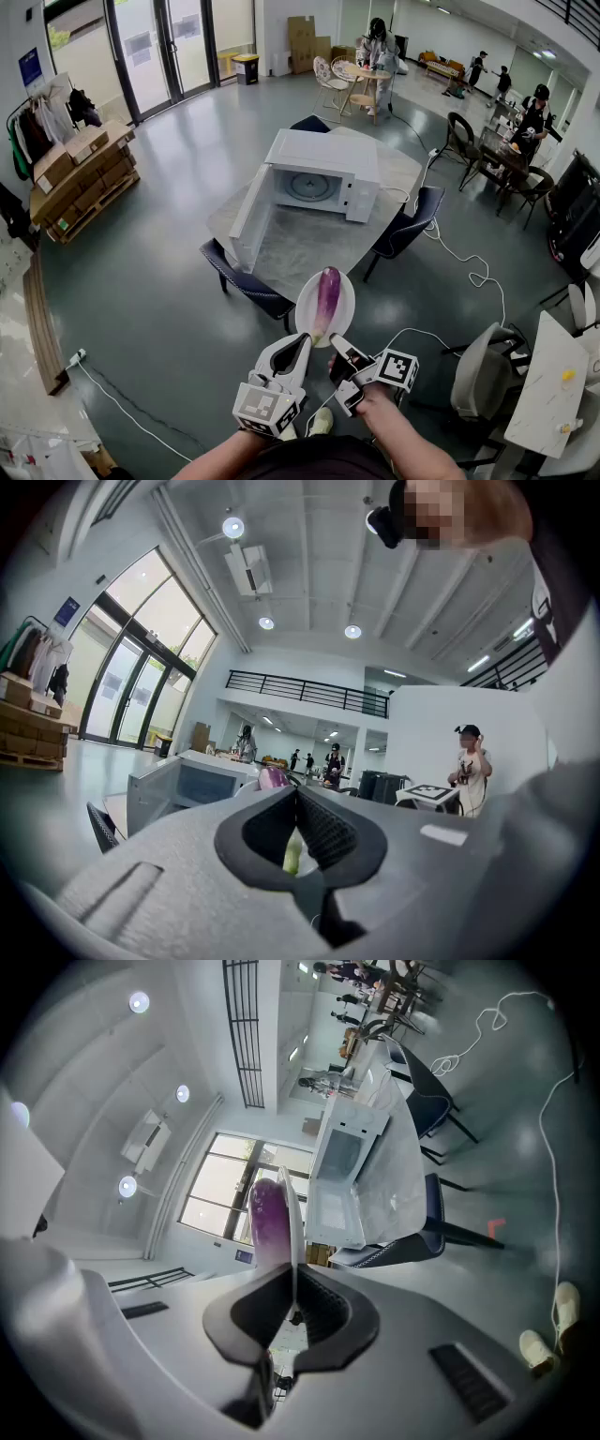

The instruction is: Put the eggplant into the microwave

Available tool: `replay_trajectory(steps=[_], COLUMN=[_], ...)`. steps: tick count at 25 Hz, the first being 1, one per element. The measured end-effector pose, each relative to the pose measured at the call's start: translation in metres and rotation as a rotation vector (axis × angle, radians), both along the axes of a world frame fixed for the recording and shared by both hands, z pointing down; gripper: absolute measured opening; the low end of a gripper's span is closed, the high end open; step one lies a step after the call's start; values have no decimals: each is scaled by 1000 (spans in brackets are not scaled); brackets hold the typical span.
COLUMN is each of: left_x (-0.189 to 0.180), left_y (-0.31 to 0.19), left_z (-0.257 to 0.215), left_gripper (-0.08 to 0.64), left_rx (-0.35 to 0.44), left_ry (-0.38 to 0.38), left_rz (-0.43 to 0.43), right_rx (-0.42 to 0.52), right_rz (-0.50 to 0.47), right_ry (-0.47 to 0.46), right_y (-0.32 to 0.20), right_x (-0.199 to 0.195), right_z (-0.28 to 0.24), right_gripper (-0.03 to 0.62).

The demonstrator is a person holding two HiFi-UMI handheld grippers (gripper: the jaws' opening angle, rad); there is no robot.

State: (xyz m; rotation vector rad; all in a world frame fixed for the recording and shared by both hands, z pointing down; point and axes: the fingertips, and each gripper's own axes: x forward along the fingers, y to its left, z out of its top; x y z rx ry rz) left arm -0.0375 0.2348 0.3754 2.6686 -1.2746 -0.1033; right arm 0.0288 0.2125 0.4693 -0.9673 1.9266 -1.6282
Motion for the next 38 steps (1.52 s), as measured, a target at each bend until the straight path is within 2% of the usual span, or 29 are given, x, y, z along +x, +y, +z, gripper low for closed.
replay_trajectory(steps=[23,38], left_x=[26,69], left_y=[-3,-34], left_z=[7,3], left_gripper=[6,6], left_rx=[-4,31], left_ry=[-28,-41], left_rz=[-21,-71], right_rx=[-37,-27], right_rz=[-22,-68], right_ry=[16,-9], right_y=[-6,-34], right_x=[28,71], right_z=[17,17], right_gripper=[17,17])
